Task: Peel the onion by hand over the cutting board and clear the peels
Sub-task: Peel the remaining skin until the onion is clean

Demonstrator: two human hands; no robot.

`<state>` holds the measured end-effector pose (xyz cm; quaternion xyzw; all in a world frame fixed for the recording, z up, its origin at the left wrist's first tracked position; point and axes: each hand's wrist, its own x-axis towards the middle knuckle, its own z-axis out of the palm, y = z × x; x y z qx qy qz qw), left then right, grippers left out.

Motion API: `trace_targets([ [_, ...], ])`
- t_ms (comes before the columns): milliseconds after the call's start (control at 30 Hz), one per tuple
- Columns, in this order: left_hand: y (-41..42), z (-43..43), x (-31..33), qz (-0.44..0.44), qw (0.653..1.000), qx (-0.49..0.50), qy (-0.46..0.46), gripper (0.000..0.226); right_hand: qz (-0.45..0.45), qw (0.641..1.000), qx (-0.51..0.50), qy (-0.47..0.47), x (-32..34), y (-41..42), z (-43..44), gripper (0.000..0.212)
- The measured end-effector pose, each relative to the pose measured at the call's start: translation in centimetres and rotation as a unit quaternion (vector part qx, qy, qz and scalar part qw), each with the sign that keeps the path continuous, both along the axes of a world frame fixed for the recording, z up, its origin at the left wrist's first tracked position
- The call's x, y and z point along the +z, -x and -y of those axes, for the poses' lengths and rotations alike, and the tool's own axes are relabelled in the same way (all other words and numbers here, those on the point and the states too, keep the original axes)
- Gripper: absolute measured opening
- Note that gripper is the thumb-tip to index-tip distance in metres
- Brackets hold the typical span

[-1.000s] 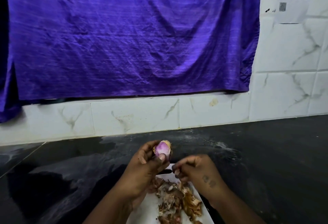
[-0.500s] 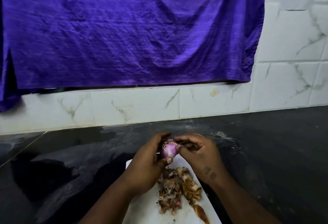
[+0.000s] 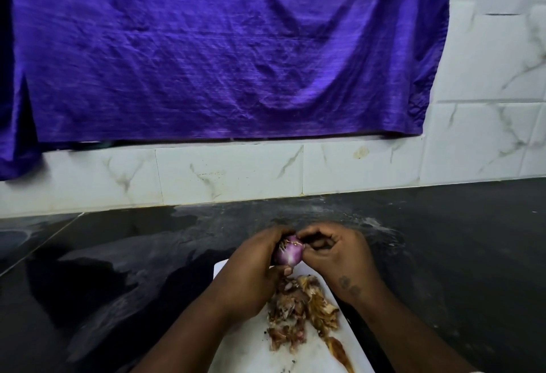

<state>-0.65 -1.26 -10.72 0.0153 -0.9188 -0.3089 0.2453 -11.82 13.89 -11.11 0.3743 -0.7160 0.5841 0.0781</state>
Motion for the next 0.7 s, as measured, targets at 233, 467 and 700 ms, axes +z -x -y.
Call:
trace_targets([
  [233,-0.3,-0.5,0.7,-0.006,1.0,-0.001,-0.019,0.051,-0.105,0.993,-0.055,-0.019,0.6,-0.6,0.2,0.03],
  [467,-0.3,-0.6,0.9,-0.011,0.998,-0.013,-0.062,0.053,-0.009,0.997,-0.05,0.051,0.6,0.0,0.3,0.037],
  [700,-0.2,-0.2,0.8,-0.014,0.992,-0.002,-0.122,0.051,0.226,0.959,0.081,0.149,0.5,0.4,0.1,0.021],
])
